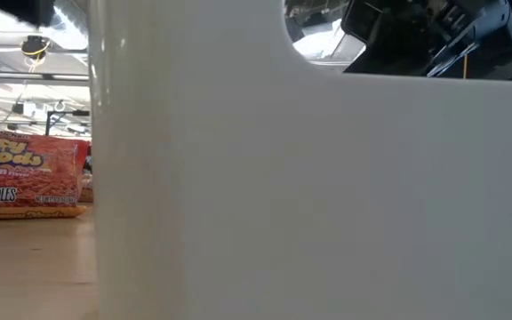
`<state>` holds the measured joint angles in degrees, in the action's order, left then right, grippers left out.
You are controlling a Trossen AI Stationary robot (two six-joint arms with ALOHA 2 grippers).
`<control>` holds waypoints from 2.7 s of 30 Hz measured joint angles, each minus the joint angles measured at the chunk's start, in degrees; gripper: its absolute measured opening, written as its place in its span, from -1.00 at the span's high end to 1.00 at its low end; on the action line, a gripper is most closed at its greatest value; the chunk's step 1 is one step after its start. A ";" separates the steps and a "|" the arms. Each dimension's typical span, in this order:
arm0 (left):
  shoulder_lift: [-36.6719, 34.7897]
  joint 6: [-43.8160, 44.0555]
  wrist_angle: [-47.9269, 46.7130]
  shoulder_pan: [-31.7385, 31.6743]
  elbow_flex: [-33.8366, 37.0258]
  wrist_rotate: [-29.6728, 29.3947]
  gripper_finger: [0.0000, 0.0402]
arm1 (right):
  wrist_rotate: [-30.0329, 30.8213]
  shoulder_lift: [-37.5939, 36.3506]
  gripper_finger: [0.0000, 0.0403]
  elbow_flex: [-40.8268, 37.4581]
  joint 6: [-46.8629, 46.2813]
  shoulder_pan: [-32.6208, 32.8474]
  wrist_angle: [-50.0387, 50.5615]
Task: Sort Maruchan noodles
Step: Put the left yellow noodle pack in the top left white bin
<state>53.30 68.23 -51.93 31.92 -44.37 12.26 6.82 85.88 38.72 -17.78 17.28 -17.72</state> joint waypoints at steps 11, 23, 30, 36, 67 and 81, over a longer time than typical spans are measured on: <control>-6.47 11.11 0.10 -1.37 8.42 -1.72 0.08 | 1.63 0.31 -0.06 0.02 0.07 0.00 -2.84; -5.80 12.38 3.92 -2.01 13.67 6.89 -0.30 | 2.81 0.31 -0.06 0.02 0.09 -0.04 -2.82; -3.71 14.47 14.58 -1.42 19.24 13.52 -0.33 | 3.62 0.31 -0.06 0.02 0.20 -0.04 -2.77; -1.93 15.25 19.67 -1.42 20.62 17.04 -0.34 | 3.61 0.31 -0.06 0.02 0.24 -0.04 -2.74; 10.09 6.93 31.29 2.03 20.62 17.70 0.42 | 4.73 0.25 -0.06 0.02 1.76 -0.04 -2.21; 10.03 2.66 32.54 1.97 19.77 18.15 0.85 | 5.68 0.25 -0.06 0.02 1.65 -0.04 -2.22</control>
<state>63.33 70.90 -19.38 33.89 -24.60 30.41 12.50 86.13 38.74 -16.13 17.23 -19.94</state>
